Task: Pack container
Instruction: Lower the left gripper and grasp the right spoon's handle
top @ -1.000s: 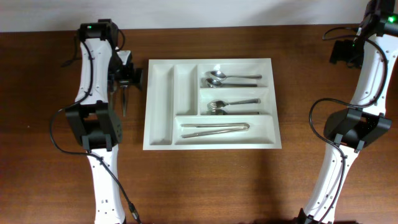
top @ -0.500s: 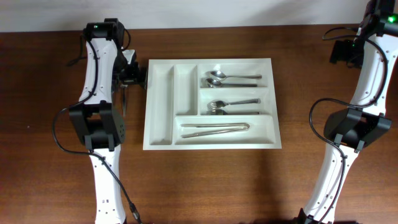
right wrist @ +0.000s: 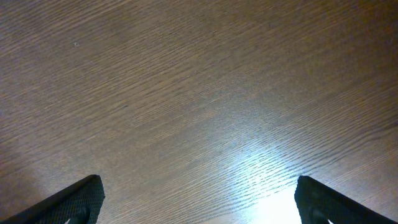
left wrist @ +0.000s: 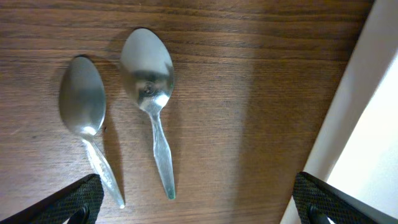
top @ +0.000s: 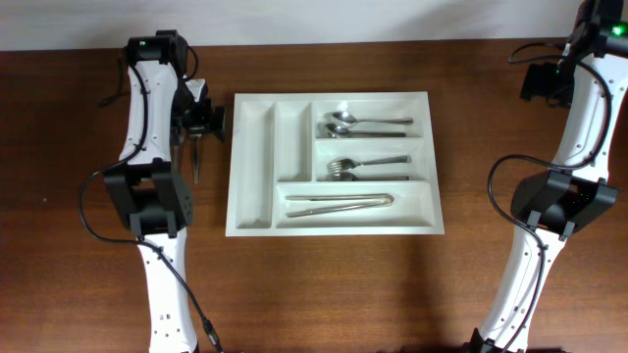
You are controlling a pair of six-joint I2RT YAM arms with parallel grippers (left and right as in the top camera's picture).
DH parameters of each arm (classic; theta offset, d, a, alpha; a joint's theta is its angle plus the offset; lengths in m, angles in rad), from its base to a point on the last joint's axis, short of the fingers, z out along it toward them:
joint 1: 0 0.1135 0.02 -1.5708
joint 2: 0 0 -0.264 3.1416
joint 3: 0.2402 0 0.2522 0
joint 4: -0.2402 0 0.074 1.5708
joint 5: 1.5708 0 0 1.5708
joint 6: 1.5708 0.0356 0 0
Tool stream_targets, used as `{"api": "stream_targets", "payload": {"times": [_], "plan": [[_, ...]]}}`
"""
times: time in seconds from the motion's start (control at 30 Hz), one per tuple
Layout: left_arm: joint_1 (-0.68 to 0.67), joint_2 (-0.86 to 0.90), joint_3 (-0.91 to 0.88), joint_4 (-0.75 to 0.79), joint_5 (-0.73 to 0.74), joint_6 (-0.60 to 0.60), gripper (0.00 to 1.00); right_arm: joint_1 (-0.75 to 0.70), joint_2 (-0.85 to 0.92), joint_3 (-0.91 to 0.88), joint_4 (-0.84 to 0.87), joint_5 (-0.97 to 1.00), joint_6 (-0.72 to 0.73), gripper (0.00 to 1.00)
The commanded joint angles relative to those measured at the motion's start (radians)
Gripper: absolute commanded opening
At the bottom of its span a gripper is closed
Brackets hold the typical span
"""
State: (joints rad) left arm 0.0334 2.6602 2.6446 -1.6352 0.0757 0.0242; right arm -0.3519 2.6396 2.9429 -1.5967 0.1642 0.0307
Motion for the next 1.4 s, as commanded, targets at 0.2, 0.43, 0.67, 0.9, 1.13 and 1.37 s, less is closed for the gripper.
{"api": "stream_targets", "payload": {"times": [0.2, 0.43, 0.67, 0.9, 1.13, 1.37], "plan": [[0.004, 0.061, 0.007, -0.003, 0.007, -0.009, 0.99, 0.0, 0.007, 0.0, 0.0, 0.002, 0.011, 0.98], [0.004, 0.067, 0.007, -0.001, 0.007, 0.006, 0.99, 0.0, 0.007, 0.0, 0.0, 0.002, 0.012, 0.99], [0.004, 0.087, 0.007, -0.004, 0.007, 0.006, 0.99, 0.0, 0.007, 0.0, 0.0, 0.002, 0.011, 0.99], [0.004, 0.09, 0.007, -0.002, 0.008, 0.006, 0.99, 0.0, 0.007, 0.0, 0.0, 0.002, 0.011, 0.99], [0.004, 0.09, 0.007, 0.004, 0.008, 0.006, 0.99, 0.0, 0.007, 0.0, 0.0, 0.002, 0.012, 0.99], [0.004, 0.09, 0.007, 0.003, 0.008, 0.006, 0.99, 0.0, 0.007, 0.0, 0.0, 0.002, 0.011, 0.99]]}}
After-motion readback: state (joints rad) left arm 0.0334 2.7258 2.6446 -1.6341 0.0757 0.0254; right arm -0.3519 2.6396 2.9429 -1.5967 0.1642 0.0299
